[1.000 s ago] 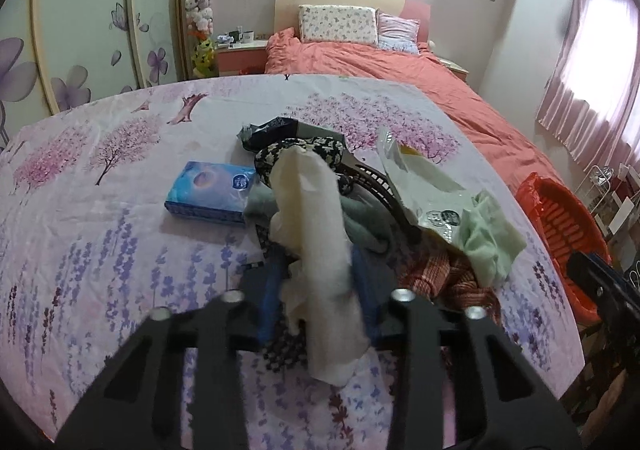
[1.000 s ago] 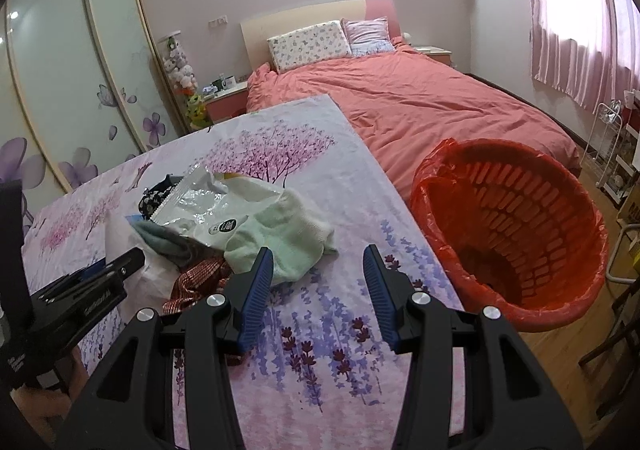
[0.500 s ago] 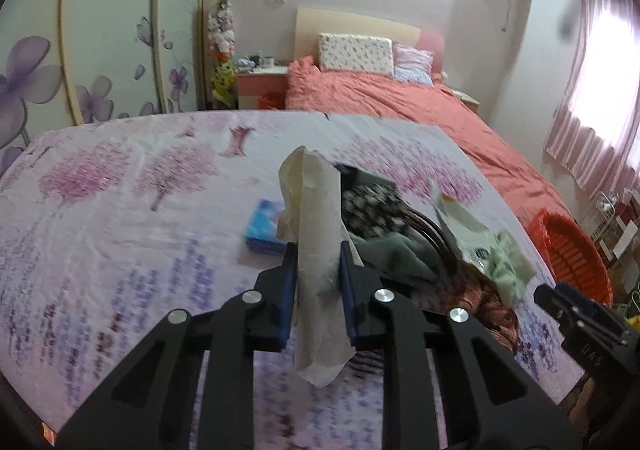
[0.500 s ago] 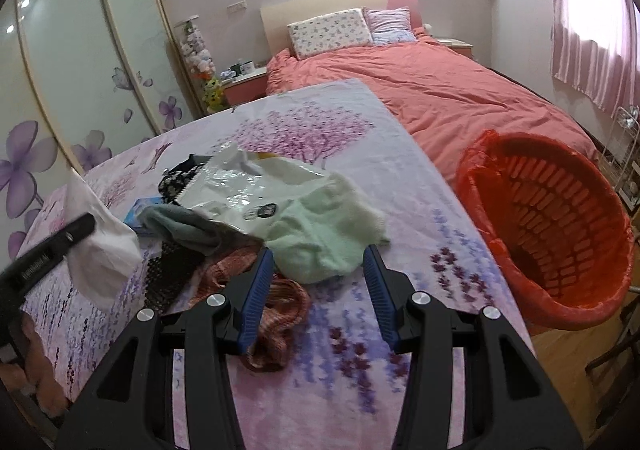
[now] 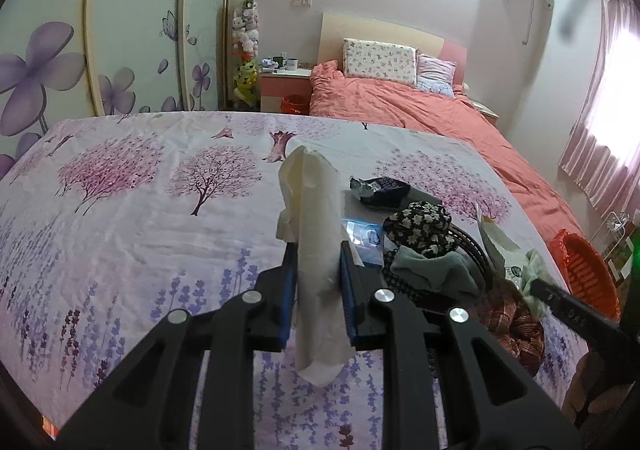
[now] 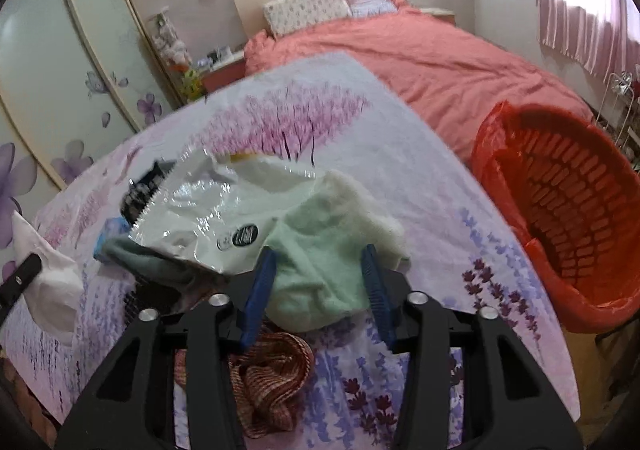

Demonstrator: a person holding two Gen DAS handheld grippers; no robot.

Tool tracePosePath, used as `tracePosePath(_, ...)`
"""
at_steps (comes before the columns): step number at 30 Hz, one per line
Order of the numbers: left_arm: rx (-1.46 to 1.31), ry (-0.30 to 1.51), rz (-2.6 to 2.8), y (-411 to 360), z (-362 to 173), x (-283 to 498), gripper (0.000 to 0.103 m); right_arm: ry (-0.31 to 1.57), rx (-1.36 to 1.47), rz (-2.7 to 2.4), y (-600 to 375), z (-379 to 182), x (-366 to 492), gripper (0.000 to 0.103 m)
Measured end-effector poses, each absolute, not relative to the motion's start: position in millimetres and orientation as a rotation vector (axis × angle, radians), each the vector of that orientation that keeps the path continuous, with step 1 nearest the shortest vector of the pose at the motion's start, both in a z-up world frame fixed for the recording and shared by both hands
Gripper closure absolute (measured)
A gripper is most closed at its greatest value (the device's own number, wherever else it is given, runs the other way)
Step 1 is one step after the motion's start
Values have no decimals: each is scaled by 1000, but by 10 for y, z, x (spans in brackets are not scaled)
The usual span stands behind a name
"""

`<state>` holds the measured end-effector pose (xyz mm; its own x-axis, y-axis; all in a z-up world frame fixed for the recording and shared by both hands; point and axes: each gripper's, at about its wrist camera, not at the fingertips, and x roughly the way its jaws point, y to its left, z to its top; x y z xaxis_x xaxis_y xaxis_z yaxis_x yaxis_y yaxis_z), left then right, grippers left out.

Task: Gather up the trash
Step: 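Grasp the green cloth with the right tool while the left tool holds the tissue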

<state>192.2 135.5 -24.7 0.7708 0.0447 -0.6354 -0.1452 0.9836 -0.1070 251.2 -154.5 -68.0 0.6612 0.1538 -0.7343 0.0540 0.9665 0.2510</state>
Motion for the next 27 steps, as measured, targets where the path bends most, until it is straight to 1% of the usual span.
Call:
tracePosePath(2, -156, 684, 101, 1362, -251, 1935, 82, 866, 252, 63, -1532, -725, 2516, 79)
tracePosePath(3, -157, 683, 101, 1362, -255, 1934, 82, 866, 249, 63, -1534, -737, 2510, 82)
tracePosePath(4, -157, 683, 101, 1360, -253, 1932, 82, 867, 246, 63, -1533, -748, 2501, 90)
tracePosePath(5, -157, 683, 100, 1360, -253, 1935, 82, 871, 247, 65, -1538, -754, 2496, 93)
tracePosePath(8, -153, 684, 98, 1349, -250, 1949, 82, 855, 254, 69, -1574, -694, 2435, 95)
tracePosePath(18, -136, 655, 74, 1228, -107, 1958, 82, 695, 237, 63, -1741, -113, 2199, 95)
tracePosePath(27, -118, 622, 24, 993, 91, 1897, 82, 595, 236, 68, -1808, 181, 2071, 95)
